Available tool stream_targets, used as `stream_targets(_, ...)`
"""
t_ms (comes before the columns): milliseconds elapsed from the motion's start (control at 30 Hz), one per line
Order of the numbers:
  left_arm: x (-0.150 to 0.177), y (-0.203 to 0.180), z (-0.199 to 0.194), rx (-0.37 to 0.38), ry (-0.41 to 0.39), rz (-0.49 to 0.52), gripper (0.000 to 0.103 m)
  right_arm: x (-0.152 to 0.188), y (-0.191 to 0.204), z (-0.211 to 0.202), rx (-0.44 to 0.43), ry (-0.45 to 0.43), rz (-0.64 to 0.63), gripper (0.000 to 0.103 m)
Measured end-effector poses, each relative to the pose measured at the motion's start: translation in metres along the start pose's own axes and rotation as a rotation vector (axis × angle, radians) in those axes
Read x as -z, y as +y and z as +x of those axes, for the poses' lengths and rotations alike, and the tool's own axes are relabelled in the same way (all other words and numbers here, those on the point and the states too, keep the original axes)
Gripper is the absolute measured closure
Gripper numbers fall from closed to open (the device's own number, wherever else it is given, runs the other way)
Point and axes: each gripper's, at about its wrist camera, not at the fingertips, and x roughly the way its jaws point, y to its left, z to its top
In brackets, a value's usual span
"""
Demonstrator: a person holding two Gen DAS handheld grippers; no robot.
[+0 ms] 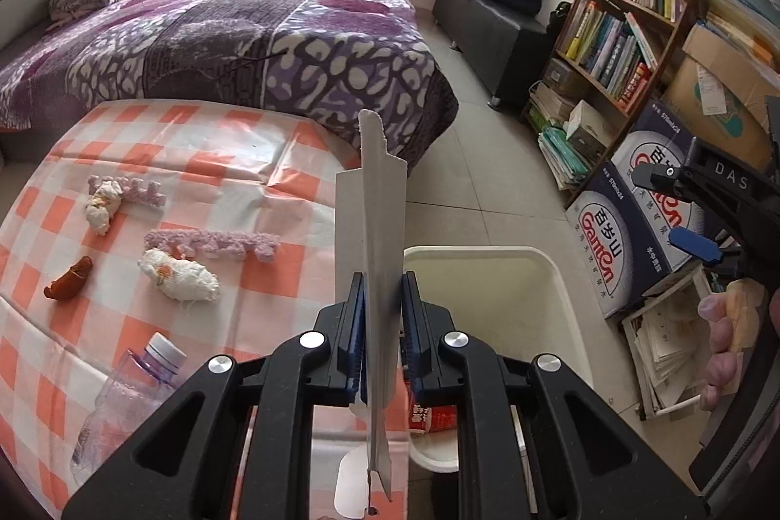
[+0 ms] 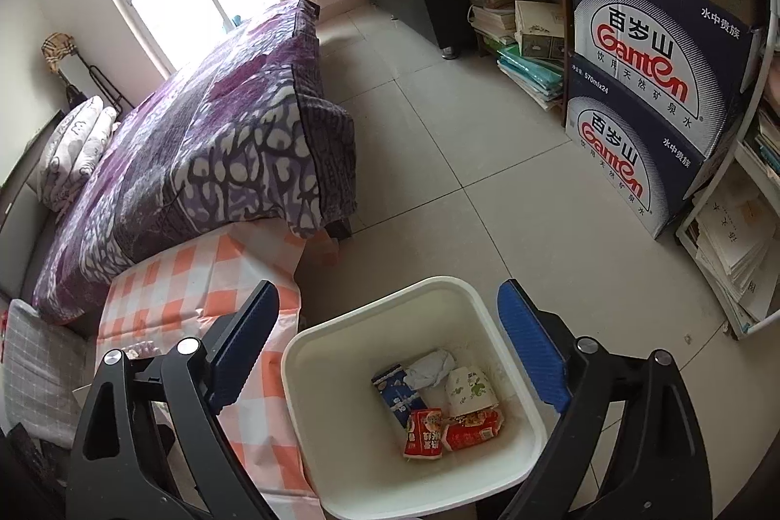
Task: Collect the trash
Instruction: 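Carry the crumpled paper into the bin and open the right tool while the left tool holds the strip, then move the white paper strip over the bin and open the left tool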
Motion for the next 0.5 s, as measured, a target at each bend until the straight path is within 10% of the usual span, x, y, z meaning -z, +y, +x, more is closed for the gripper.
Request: stream_targets(500, 0.003, -0.064, 0.031, 0.170, 0.092, -0.018, 0.088, -0.020, -0.044, -0.017, -0.016, -0.039, 0.085, 0.013)
